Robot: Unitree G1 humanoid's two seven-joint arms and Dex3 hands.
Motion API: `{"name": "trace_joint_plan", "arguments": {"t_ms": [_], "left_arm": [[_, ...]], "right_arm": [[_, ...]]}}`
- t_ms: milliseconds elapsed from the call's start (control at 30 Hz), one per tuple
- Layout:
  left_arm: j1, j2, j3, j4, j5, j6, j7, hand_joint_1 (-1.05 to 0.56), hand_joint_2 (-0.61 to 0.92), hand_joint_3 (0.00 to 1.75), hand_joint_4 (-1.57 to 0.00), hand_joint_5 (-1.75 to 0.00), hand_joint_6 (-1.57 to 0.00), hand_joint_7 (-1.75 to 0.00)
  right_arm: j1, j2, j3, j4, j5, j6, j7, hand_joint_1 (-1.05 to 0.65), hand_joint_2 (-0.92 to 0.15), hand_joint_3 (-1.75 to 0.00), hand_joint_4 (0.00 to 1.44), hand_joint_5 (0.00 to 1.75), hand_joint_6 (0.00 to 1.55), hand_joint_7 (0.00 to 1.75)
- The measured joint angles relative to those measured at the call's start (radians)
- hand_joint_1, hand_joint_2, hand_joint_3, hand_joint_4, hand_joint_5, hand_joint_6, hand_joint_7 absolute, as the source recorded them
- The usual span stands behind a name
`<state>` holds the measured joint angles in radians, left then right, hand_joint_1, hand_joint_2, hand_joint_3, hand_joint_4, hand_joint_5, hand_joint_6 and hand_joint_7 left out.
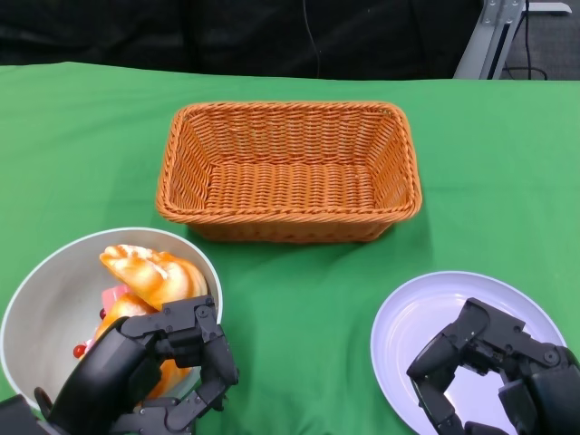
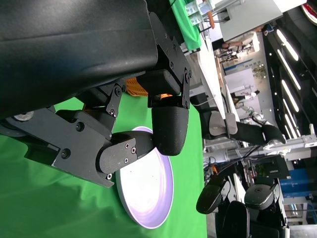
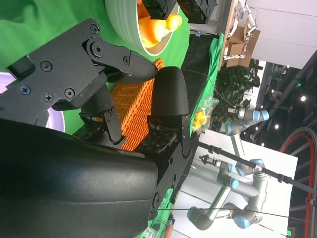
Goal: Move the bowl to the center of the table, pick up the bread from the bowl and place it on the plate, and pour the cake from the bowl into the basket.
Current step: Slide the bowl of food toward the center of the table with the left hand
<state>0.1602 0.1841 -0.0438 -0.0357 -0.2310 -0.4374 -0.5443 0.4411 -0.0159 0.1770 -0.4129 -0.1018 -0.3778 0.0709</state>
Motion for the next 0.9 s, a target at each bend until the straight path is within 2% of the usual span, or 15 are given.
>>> {"name": "trace_joint_plan", "arguments": {"t_ms": [433, 633, 900], "left_arm": [[-0.001, 0.000, 0.000, 0.010, 0.000, -0.012, -0.008, -0.19, 0.72, 0.82, -0.70, -1.75, -0.68, -1.45], [-0.001, 0.000, 0.000, 0.010, 0.000, -0.014, -0.008, -0.20, 0.71, 0.83, -0.70, -1.75, -0.68, -1.46], [-0.001, 0.000, 0.000, 0.011, 0.000, -0.017, -0.008, -0.20, 0.70, 0.82, -0.69, -1.75, -0.69, -1.43]], "right_arm": [[0.004, 0.000, 0.001, -0.001, 0.001, 0.002, 0.001, -0.27, -0.52, -0.94, 0.81, 1.57, 0.74, 1.35], [0.004, 0.000, 0.002, -0.002, 0.000, 0.002, 0.001, -0.25, -0.46, -1.05, 0.81, 1.58, 0.75, 1.34], [0.007, 0.000, 0.008, -0.002, 0.004, 0.002, 0.001, -0.24, -0.50, -0.98, 0.80, 1.59, 0.74, 1.35]]}}
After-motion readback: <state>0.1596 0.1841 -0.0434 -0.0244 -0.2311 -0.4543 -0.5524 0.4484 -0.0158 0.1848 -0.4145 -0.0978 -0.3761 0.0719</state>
